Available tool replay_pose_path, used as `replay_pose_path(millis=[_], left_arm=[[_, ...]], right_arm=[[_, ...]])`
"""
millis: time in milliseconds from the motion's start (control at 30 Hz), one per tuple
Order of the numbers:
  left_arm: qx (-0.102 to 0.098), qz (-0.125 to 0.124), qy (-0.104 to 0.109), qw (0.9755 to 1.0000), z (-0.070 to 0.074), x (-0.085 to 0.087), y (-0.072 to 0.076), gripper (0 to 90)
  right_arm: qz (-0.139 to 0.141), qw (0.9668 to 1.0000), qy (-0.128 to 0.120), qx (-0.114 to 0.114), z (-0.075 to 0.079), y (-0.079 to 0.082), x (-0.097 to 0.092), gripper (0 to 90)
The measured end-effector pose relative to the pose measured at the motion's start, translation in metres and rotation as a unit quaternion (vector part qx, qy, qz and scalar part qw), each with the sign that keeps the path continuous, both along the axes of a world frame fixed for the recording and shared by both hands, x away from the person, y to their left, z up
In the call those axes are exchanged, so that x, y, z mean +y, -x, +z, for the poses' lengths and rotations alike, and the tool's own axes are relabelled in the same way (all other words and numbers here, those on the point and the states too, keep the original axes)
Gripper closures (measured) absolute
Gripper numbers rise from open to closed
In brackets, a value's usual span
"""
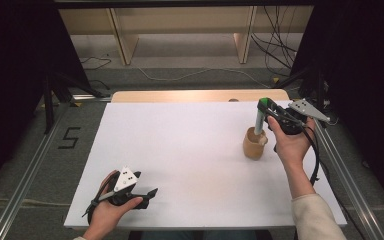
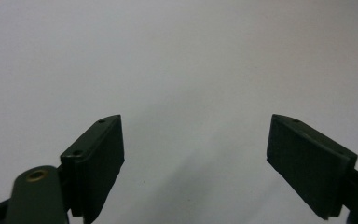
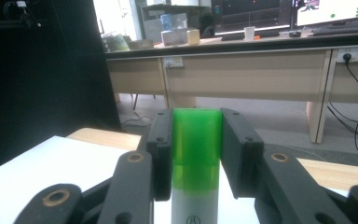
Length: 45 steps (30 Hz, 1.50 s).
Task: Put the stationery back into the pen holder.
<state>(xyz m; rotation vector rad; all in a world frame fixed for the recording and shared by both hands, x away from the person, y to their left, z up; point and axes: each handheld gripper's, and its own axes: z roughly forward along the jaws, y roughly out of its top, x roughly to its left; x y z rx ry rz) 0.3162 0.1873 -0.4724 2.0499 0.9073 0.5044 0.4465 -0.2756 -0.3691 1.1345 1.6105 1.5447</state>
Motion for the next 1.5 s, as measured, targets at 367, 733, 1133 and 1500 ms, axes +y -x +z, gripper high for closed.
replay_pose_path(millis=[367,733,1133,1500], left_arm=[[0.000,0.000,0.001,1.0000,0.000,0.000,0.000,18.9],[0.001,-0.001,0.001,1.0000,0.000,0.000,0.000,18.9],[0.001,-0.001,0.001,1.0000,0.000,0.000,0.000,18.8],[0.000,-0.001,0.001,1.0000,0.000,0.000,0.000,18.9]], right_arm=[[-0.002,1.0000,0.001,-0.002,-0.003,-0.003,0.002,67.3],[-0.005,0.9999,0.008,0.007,-0.014,-0.006,0.003,67.3],[-0.007,0.9998,0.015,0.014,-0.018,-0.008,0.003,67.3],[-0.009,0.9994,0.027,0.022,-0.022,-0.009,0.003,67.3]])
